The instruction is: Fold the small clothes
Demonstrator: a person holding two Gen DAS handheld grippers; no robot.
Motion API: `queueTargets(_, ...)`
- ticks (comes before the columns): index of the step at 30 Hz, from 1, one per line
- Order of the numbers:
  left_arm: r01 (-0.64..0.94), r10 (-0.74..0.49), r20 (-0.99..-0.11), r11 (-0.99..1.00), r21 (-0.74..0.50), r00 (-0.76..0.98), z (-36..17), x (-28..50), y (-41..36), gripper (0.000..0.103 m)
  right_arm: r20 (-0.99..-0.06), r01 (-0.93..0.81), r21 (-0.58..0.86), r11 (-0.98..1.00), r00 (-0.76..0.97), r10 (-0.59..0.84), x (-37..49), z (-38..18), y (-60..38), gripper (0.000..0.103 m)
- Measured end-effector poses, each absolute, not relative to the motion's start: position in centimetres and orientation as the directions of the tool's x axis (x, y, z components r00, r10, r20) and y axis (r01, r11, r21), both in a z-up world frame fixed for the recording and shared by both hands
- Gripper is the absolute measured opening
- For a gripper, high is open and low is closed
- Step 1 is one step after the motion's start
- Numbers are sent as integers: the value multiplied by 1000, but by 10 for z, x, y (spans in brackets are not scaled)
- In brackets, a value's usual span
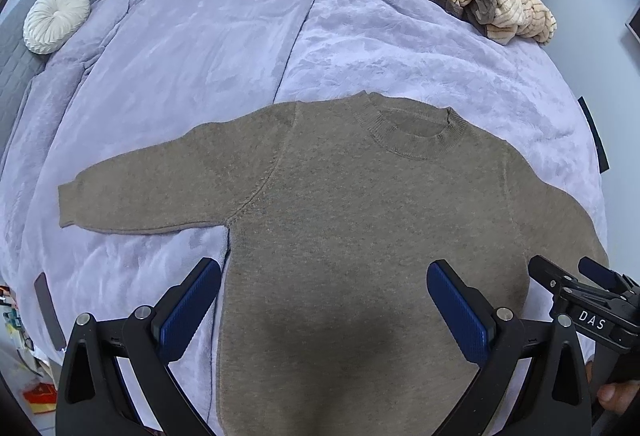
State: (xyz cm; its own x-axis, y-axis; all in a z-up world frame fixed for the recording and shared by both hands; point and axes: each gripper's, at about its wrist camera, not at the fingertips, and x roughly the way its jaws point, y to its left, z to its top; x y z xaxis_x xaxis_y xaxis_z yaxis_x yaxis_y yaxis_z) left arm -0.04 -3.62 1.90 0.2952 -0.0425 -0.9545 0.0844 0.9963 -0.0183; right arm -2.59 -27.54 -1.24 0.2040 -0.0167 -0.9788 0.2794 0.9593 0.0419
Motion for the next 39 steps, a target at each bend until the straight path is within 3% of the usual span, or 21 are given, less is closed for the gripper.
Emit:
queueTargets(9,42,-84,-965,996,-76,247,-16,9,-4,103,-982,281,70,957,186,17,-18,-31,-274,103)
queueTargets(18,-32,-83,-976,995,-92,202,-73,32,95,103,-980,314,92,945,197,30,-11,-43,-237,103)
queueTargets(27,-375,-18,-973,921,-106,232,-137,36,269,103,-983,210,146,967,144,117,-5,-70,-142,103)
queueTargets(30,-467,-55,-968,868,-168,247,-161,40,310,103,-985,177,146,973,116,127,-4,-81,-120,103)
queueTargets(34,-524,-99,-915,793,-310,392,-160,45,339,103,-988,138,142,980,84,131,-1,-91,-96,103)
queueTargets(35,-534,-96,-899,775,-337,427,-158,44,343,94,-988,130,140,982,80,130,0,-93,-93,103)
queueTargets(37,-549,-96,-881,750,-370,463,-156,43,351,54,-989,114,136,984,75,128,1,-95,-86,103)
queueTargets(38,-541,-122,-873,742,-397,472,-157,43,355,25,-989,110,138,984,73,131,0,-95,-85,103)
queueTargets(39,-528,-159,-857,728,-437,490,-158,42,359,11,-988,106,142,984,73,135,0,-94,-83,103)
